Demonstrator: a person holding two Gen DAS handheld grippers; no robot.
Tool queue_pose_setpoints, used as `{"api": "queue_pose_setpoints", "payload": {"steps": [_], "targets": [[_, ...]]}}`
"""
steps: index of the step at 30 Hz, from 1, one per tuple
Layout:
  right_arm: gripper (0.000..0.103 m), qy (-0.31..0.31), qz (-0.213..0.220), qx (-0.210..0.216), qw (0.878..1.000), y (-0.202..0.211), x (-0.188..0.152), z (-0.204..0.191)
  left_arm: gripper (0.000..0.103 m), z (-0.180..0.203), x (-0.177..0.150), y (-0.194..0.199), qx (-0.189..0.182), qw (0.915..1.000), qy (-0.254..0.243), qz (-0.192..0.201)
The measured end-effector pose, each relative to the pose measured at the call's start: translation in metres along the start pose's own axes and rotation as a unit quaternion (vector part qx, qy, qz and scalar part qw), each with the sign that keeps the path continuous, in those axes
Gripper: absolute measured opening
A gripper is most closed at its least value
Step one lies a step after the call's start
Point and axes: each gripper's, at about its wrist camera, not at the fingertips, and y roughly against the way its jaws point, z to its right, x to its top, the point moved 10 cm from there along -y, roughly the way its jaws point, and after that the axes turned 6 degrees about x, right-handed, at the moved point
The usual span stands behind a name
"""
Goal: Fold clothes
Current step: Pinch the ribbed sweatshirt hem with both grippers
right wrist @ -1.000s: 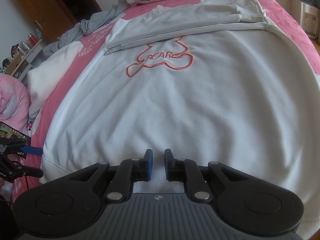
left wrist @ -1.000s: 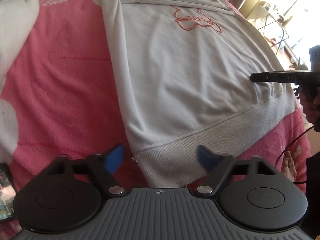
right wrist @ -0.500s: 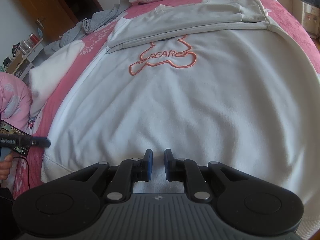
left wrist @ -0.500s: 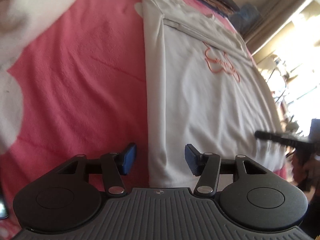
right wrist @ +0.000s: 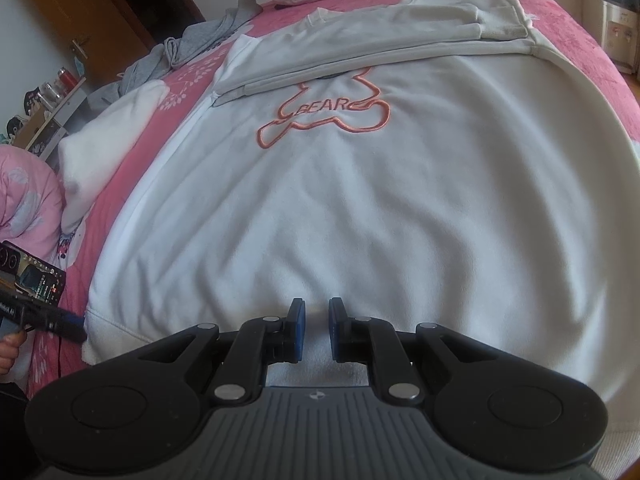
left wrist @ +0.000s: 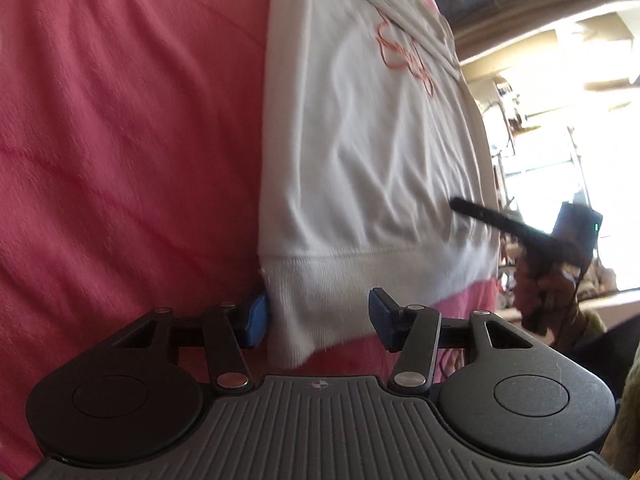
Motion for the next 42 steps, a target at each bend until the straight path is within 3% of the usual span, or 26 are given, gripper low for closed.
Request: {"api": "queue_pose_setpoints", "payload": {"steps": [7, 10, 14, 18, 20, 24, 28, 32, 37, 39, 42], "targets": [[0.013, -0.001, 0.003, -0.004, 1.0, 0.003, 0.0, 0.001, 0.051, -0.002, -0.002, -0.005, -0.013, 0.9999, -0.01, -0.003], [0.013, -0.008, 0.027, -0.021, 0.999, 0.02, 0.005, 0.013, 0.05, -0.003, -0.002, -0.005, -0.008, 0.9998, -0.015, -0.005], [0.013, -0.064, 0.086, -0.072, 0.992, 0.069, 0.016, 0.065, 0.05, -0.002, -0.002, -0.007, 0.005, 0.9997, -0.023, -0.01], [0.014, -0.157, 0.133, -0.1, 0.973, 0.12, 0.013, 0.129, 0.05, 0.0, -0.002, -0.008, 0.015, 0.999, -0.04, -0.013], [0.014, -0.196, 0.148, -0.092, 0.965, 0.135, 0.008, 0.151, 0.05, 0.001, -0.002, -0.009, 0.018, 0.9988, -0.043, -0.014], [0.019, -0.261, 0.124, -0.048, 0.956, 0.127, -0.013, 0.175, 0.05, 0.001, -0.002, -0.007, 0.022, 0.9988, -0.042, -0.015], [0.019, -0.279, 0.123, -0.052, 0.951, 0.122, -0.03, 0.188, 0.05, 0.0, -0.001, -0.006, 0.024, 0.9989, -0.037, -0.017], [0.021, -0.297, 0.134, -0.024, 0.945, 0.125, -0.036, 0.193, 0.05, 0.0, -0.001, -0.007, 0.026, 0.9989, -0.035, -0.018], [0.032, -0.314, 0.159, -0.002, 0.936, 0.142, -0.044, 0.197, 0.052, 0.002, -0.002, -0.007, 0.024, 0.999, -0.034, -0.017], [0.038, -0.313, 0.16, 0.004, 0.936, 0.143, -0.045, 0.196, 0.055, 0.003, -0.002, -0.008, 0.021, 0.999, -0.034, -0.018], [0.039, -0.307, 0.126, 0.017, 0.943, 0.13, -0.053, 0.19, 0.056, 0.005, -0.002, -0.008, 0.021, 0.9989, -0.037, -0.021]]}}
